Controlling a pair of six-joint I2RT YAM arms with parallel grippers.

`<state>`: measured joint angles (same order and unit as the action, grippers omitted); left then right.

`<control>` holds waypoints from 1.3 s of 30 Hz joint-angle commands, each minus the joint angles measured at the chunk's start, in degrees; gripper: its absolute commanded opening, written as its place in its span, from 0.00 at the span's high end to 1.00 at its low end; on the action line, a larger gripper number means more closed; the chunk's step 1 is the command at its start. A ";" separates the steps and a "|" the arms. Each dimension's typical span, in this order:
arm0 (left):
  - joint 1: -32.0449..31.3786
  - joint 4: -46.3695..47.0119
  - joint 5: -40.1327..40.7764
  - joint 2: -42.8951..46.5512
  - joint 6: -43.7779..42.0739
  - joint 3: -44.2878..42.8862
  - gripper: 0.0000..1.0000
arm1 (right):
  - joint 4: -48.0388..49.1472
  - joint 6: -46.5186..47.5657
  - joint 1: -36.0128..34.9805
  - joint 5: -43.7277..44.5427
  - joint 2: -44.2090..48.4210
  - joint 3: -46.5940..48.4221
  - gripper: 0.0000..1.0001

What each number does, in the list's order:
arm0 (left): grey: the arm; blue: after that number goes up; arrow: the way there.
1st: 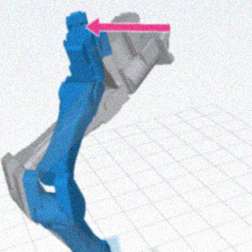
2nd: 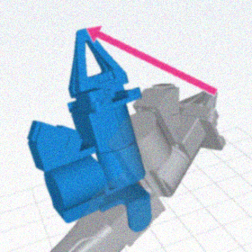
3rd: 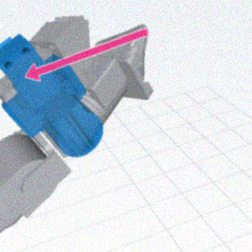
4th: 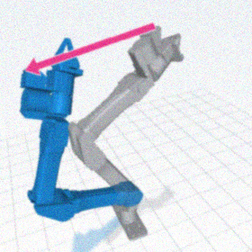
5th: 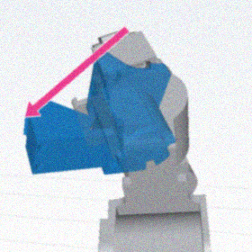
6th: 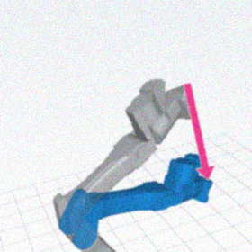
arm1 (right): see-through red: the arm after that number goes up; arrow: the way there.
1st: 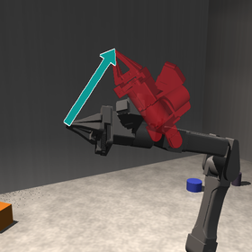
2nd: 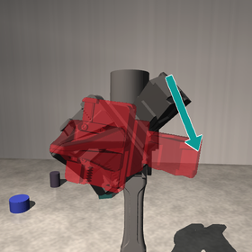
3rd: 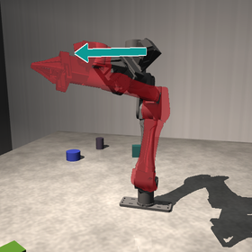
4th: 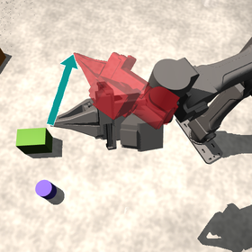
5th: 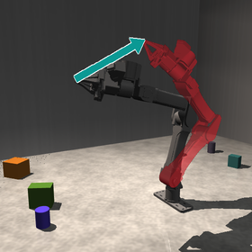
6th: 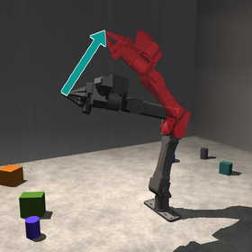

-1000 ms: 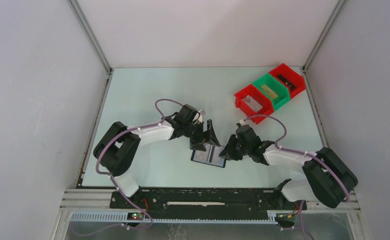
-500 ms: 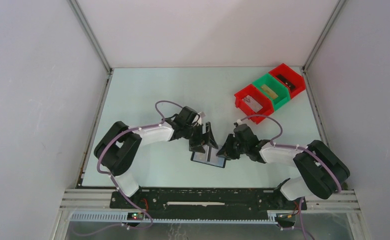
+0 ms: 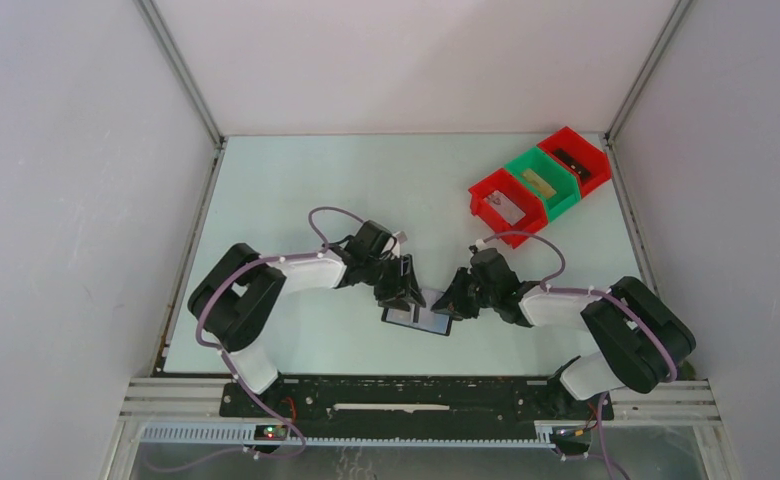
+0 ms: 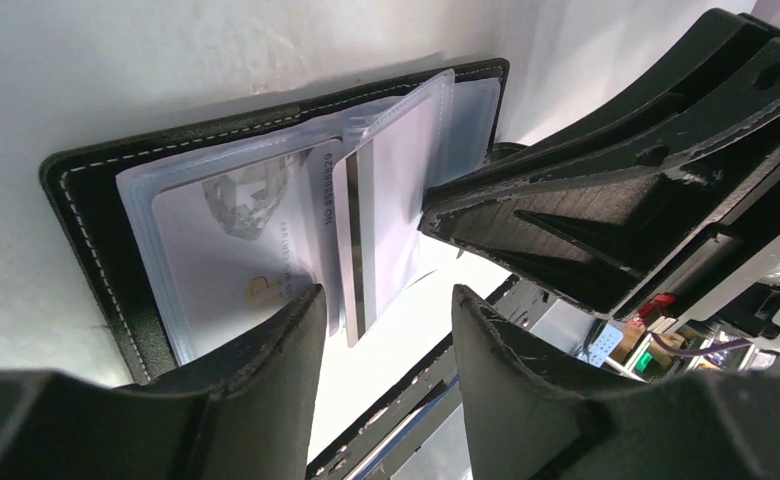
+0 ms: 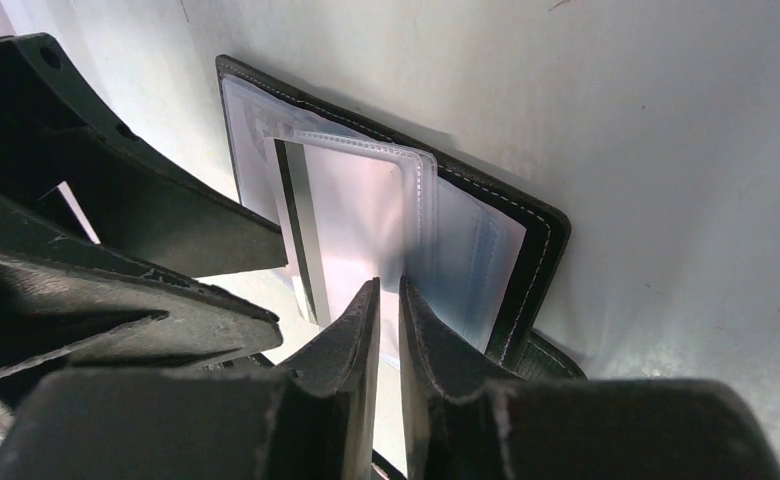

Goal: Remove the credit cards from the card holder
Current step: Remove the credit card from the card holder.

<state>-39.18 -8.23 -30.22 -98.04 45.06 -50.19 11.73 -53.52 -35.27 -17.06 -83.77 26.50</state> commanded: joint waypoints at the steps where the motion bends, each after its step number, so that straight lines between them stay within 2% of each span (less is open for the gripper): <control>1: 0.38 4.67 -1.72 -0.10 0.45 1.89 0.49 | -0.19 -0.19 0.58 0.69 -0.89 -0.84 0.79; 7: 0.31 4.95 -2.51 -0.72 0.22 1.14 0.64 | -1.08 0.12 0.63 0.96 -0.04 -0.84 0.80; 12: 0.32 4.95 -3.08 -1.98 -0.04 0.54 0.71 | -1.09 0.03 0.64 0.89 -0.17 -0.84 0.80; 18: 0.36 4.21 -2.47 -2.35 -0.36 0.23 0.98 | -1.09 -0.01 0.68 0.98 -0.32 -0.84 0.81; 39: 5.78 -6.67 2.77 7.69 -6.77 1.41 1.00 | -1.83 0.32 0.92 2.04 -1.49 -1.54 0.83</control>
<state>-34.41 -12.58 -29.63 -93.71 41.34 -49.17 12.78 -53.98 -34.83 -17.10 -84.55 26.33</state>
